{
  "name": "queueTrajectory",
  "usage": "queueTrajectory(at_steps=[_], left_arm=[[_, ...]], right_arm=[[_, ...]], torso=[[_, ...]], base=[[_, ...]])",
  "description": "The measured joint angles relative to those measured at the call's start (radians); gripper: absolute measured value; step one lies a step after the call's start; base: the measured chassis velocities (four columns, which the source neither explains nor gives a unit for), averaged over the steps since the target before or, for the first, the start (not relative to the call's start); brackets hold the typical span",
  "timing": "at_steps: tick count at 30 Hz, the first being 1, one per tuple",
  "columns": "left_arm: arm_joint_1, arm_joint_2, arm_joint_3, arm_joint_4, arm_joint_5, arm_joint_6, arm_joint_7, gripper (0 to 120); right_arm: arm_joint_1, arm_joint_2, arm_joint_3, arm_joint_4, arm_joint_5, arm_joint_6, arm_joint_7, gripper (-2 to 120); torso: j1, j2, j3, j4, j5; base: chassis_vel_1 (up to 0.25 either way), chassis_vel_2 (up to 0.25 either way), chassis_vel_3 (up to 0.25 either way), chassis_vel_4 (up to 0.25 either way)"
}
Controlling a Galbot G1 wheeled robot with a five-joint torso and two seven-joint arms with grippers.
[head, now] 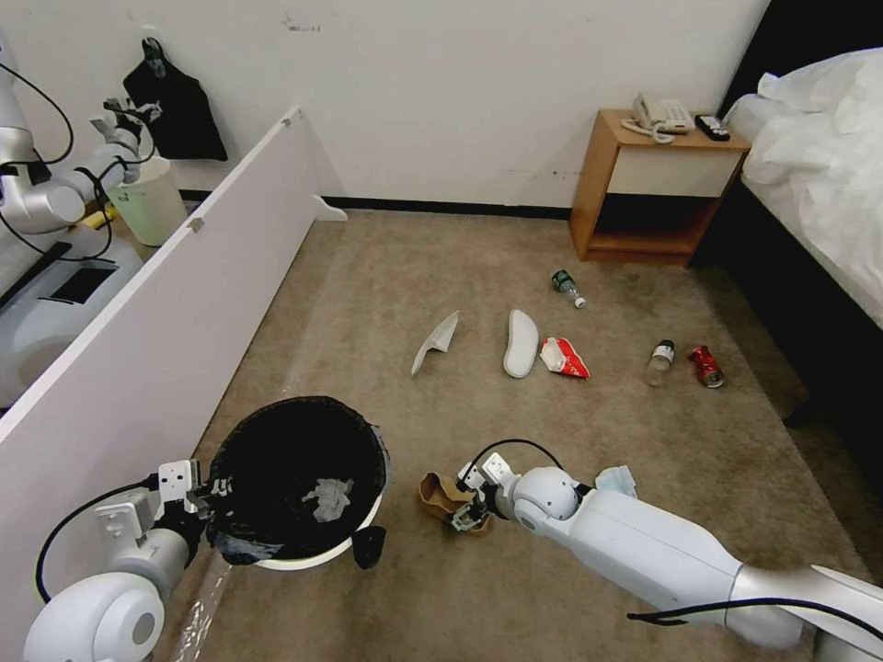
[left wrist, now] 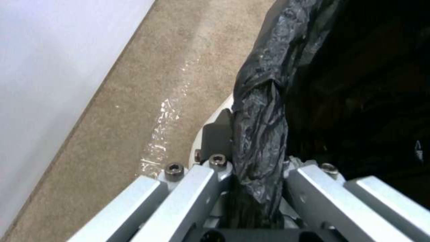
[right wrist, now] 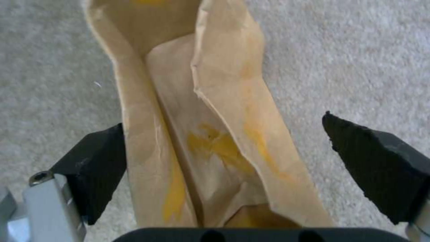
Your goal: Pick up the trash bin, then pick up the garbage from the floor and place it into the trash bin.
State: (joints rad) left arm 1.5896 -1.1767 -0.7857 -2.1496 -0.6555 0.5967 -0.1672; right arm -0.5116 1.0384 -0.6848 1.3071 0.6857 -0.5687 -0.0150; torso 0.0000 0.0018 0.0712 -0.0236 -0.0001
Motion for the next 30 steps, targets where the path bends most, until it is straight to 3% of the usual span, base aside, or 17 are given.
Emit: queueTrajectory(at_steps=[8,10,14,17,20,22,25,28,30], left_arm=[[0.0,0.01,-0.002,0.004,0.0,-0.004,0.002,1],[0.0,0.01,-0.002,0.004,-0.001,-0.004,0.002,1],[0.001,0.01,0.0,0.004,-0.001,-0.004,0.003,1],[-0.001,0.009,0.0,0.004,0.0,-0.005,0.005,1],[0.0,0.009,0.0,0.004,0.0,-0.005,0.006,1],[0.0,0.009,0.0,0.004,0.0,-0.006,0.009,1],[0.0,0.009,-0.001,0.004,0.0,-0.006,0.009,1],[0.001,0.008,0.0,0.003,0.001,-0.008,0.01,1],[0.001,0.008,0.0,0.002,0.001,-0.008,0.01,1]], right_arm=[[-0.007,-0.004,0.014,-0.002,-0.005,0.005,0.003,95],[-0.006,-0.004,0.013,0.001,-0.005,0.007,-0.002,84],[-0.003,0.0,0.011,0.005,-0.003,0.009,-0.003,74],[0.002,0.011,0.01,-0.002,-0.003,0.014,-0.003,57],[0.004,0.015,0.01,-0.007,-0.003,0.016,-0.002,53],[0.007,0.023,0.009,-0.011,-0.002,0.019,-0.001,41],[0.008,0.027,0.008,-0.011,-0.001,0.019,0.0,36],[0.009,0.044,0.006,-0.015,0.008,0.019,0.01,19],[0.009,0.045,0.005,-0.015,0.01,0.019,0.012,16]], torso=[[0.0,0.0,0.0,0.0,0.0001],[0.0,0.0,0.0,-0.0001,0.0],[0.0,0.0,0.0,0.0,0.0],[0.0,0.0,0.0,0.0,0.0001],[0.0,0.0,0.0,0.0,0.0001],[0.0,0.0,0.0,-0.0001,0.0],[0.0,0.0,0.0,0.0,0.0],[0.0,0.0,0.0,0.0,0.0],[0.0,0.0,0.0,0.0,0.0]], base=[[0.0,0.0,0.0,0.0],[0.0,0.0,0.0,0.0],[0.0,0.0,0.0,0.0],[0.0,0.0,0.0,0.0],[0.0,0.0,0.0,0.0],[0.0,0.0,0.0,0.0],[0.0,0.0,0.0,0.0],[0.0,0.0,0.0,0.0],[0.0,0.0,0.0,0.0]])
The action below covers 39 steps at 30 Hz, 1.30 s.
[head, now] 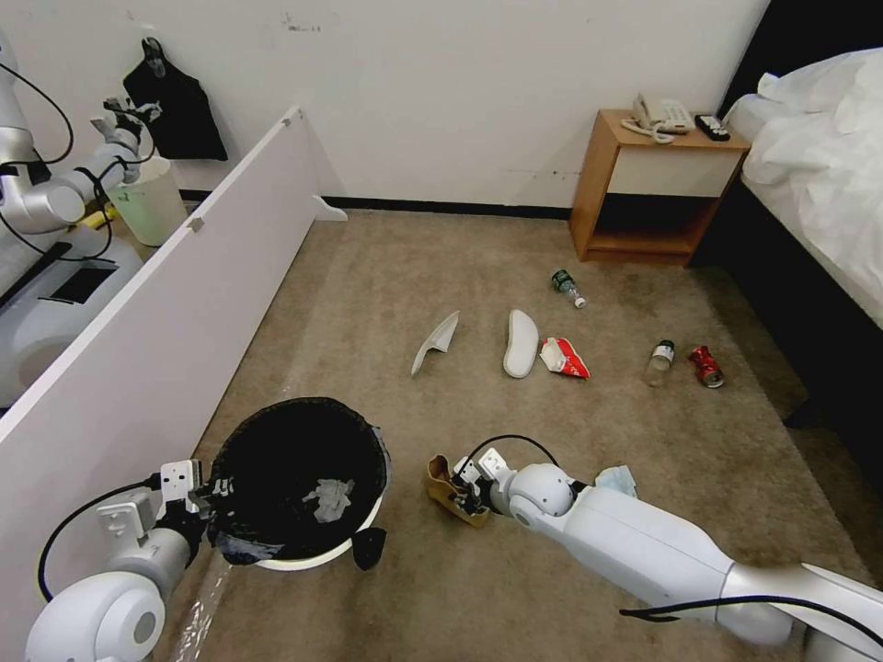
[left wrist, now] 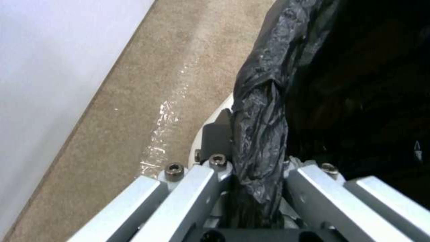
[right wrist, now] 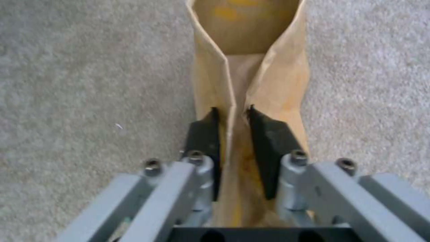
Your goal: Pick up the trash bin, then pick up the garbage from the floor and place it into the trash bin.
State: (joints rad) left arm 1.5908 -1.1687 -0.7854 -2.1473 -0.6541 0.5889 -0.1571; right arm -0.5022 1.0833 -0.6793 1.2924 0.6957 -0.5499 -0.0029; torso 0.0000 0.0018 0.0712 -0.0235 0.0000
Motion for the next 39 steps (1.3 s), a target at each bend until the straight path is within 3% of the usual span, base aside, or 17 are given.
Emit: queueTrajectory(at_steps=[1,4,16,21,27,30,39], left_arm=[[0.001,0.0,0.002,-0.002,0.002,0.0,0.0,1],[0.002,0.0,0.004,-0.005,0.003,0.0,0.001,1],[0.009,0.005,0.013,-0.012,0.006,0.0,0.003,1],[0.012,0.005,0.022,-0.012,0.01,0.0,0.012,1],[0.011,0.017,0.035,-0.014,-0.01,0.007,0.008,1],[0.01,0.037,0.042,-0.022,-0.034,0.016,0.0,1],[0.016,0.084,0.053,-0.025,-0.066,0.025,-0.004,1]], right_arm=[[0.0,0.0,0.0,0.006,0.009,0.0,0.008,7],[-0.003,-0.003,0.002,0.015,0.018,0.0,0.019,0],[-0.029,-0.038,0.038,0.028,0.044,-0.002,0.045,0],[-0.037,-0.075,0.07,0.092,0.077,-0.005,0.074,0],[-0.049,-0.139,0.135,0.229,0.117,-0.021,0.134,0],[-0.073,-0.204,0.218,0.385,0.142,-0.033,0.167,0],[-0.117,-0.309,0.384,0.619,0.158,-0.024,0.195,0]], torso=[[0.0,0.0,0.0,0.0,0.0],[0.0,0.0,0.0,0.0,0.0001],[0.0,0.0,0.0,0.0,0.0002],[0.0,0.0,0.0,-0.0001,0.0001],[0.0,0.0,0.0,-0.0001,0.0],[0.0,0.0,0.0,0.0,0.0002],[0.0,0.0,0.0,-0.0001,0.0001]], base=[[0.0,0.0,0.0,0.0],[0.0,0.0,0.0,0.0],[0.0,0.0,0.0,0.0],[0.0,0.0,0.0,0.0],[0.0,0.0,0.0,0.0],[0.0,0.0,0.0,0.0],[0.0,0.0,0.0,0.0]])
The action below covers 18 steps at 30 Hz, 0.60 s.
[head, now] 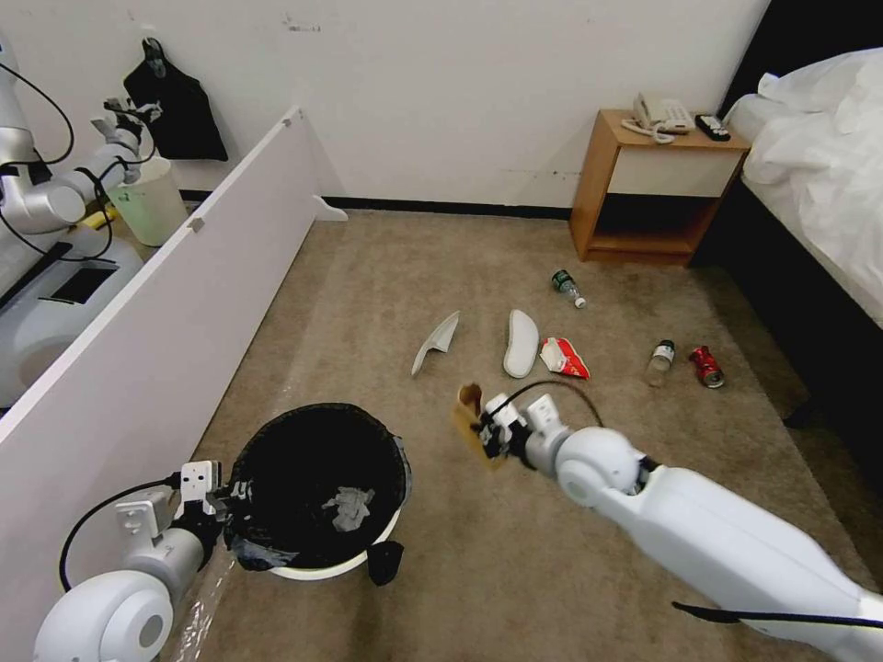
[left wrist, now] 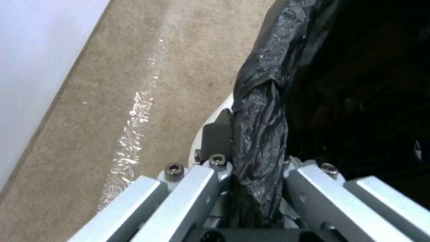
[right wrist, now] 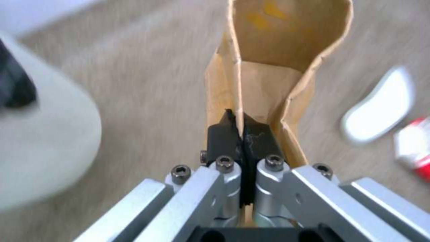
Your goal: Pick up the trash bin, then pick up the garbage from the floor and place it into the trash bin.
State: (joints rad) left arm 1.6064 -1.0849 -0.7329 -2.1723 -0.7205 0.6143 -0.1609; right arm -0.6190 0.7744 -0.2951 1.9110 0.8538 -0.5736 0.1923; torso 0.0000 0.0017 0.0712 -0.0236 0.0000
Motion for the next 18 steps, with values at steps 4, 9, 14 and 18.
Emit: queueTrajectory(at_steps=[4,9,14,18], left_arm=[[-0.001,0.028,0.012,0.001,-0.026,0.009,0.0,1],[-0.014,0.058,0.032,0.004,-0.052,0.018,0.0,1],[-0.036,0.087,0.066,0.014,-0.071,0.029,0.007,1],[-0.045,0.093,0.081,0.019,-0.073,0.031,0.011,1]], right_arm=[[-0.009,-0.047,0.077,0.094,0.001,0.023,-0.01,0],[-0.015,-0.095,0.15,0.191,0.009,0.06,-0.022,0],[-0.024,-0.14,0.231,0.288,0.022,0.126,-0.041,0],[-0.019,-0.146,0.247,0.304,0.033,0.152,-0.054,0]], torso=[[0.0,0.0,0.0,0.0,-0.0001],[0.0,0.0,0.0,0.0001,0.0],[0.0,0.0,0.0,-0.0001,-0.0001],[0.0,0.0,0.0,0.0001,0.0004]], base=[[0.0,0.0,0.0,0.0],[0.0,0.0,0.0,0.0],[0.0,0.0,0.0,0.0],[0.0,0.0,0.0,0.0]])
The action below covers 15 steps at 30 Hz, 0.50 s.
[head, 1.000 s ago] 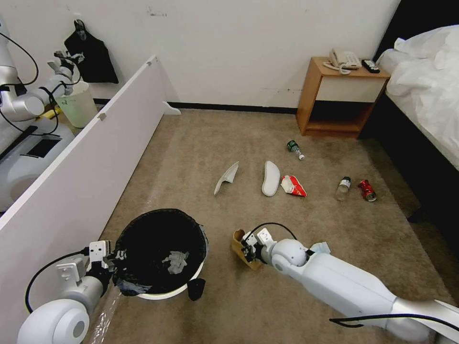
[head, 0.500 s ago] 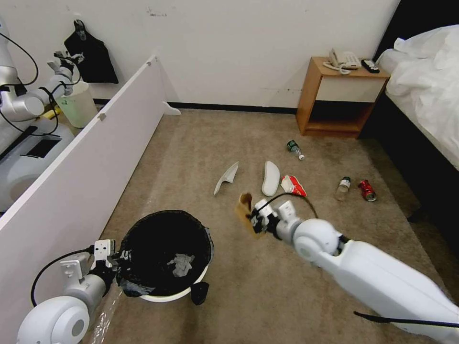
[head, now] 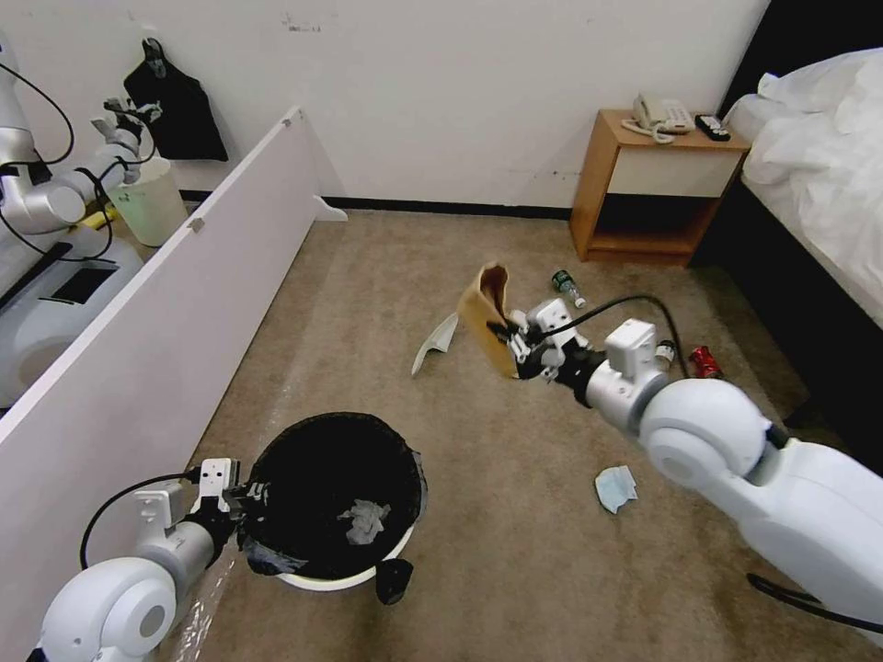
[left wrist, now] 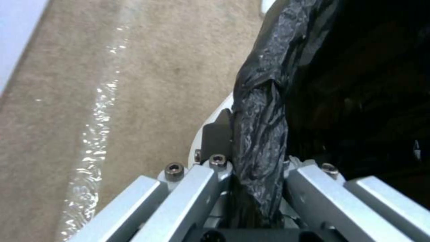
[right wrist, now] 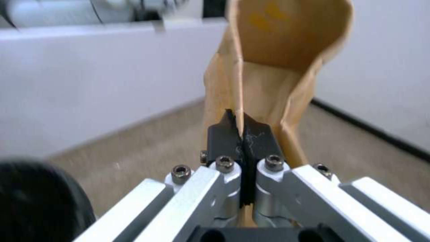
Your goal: Pick up the trash bin, then pick up the garbage from the floor and place it into the trash bin.
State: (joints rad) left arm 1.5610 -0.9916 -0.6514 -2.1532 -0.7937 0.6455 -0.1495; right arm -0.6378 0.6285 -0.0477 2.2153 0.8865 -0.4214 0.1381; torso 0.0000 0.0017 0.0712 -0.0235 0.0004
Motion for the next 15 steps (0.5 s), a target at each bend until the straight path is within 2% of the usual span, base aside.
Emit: queueTrajectory(at_steps=[2,9,11,12,14,15], left_arm=[[-0.021,0.008,0.031,0.008,-0.001,0.002,0.014,1],[-0.059,0.002,0.074,0.02,-0.003,0.009,0.012,1],[-0.062,-0.01,0.08,0.02,-0.001,0.012,0.007,1],[-0.062,-0.01,0.08,0.02,-0.001,0.012,0.007,1],[-0.045,-0.033,0.066,0.006,0.007,0.016,-0.001,1],[-0.045,-0.033,0.066,0.006,0.007,0.016,-0.001,1]], right_arm=[[0.029,0.003,0.012,0.019,0.03,0.035,-0.015,0],[0.099,0.051,-0.037,0.022,0.057,0.077,-0.03,0],[0.162,0.115,-0.104,0.004,0.066,0.098,-0.04,0],[0.162,0.115,-0.104,0.004,0.066,0.098,-0.04,0],[0.256,0.21,-0.194,-0.031,0.07,0.112,-0.053,0],[0.256,0.21,-0.194,-0.031,0.07,0.112,-0.053,0]], torso=[[0.0,0.0,0.0,-0.0002,-0.0005],[0.0,0.0,0.0,-0.0003,-0.0004],[0.0,0.0,0.0,-0.0003,-0.0005],[0.0,0.0,0.0,-0.0003,-0.0005],[0.0,0.0,0.0,0.0004,-0.0007],[0.0,0.0,0.0,0.0004,-0.0007]], base=[[0.0,0.0,0.0,0.0],[0.0,0.0,0.0,0.0],[0.0,0.0,0.0,0.0],[0.0,0.0,0.0,0.0],[0.0,0.0,0.0,0.0],[0.0,0.0,0.0,0.0]])
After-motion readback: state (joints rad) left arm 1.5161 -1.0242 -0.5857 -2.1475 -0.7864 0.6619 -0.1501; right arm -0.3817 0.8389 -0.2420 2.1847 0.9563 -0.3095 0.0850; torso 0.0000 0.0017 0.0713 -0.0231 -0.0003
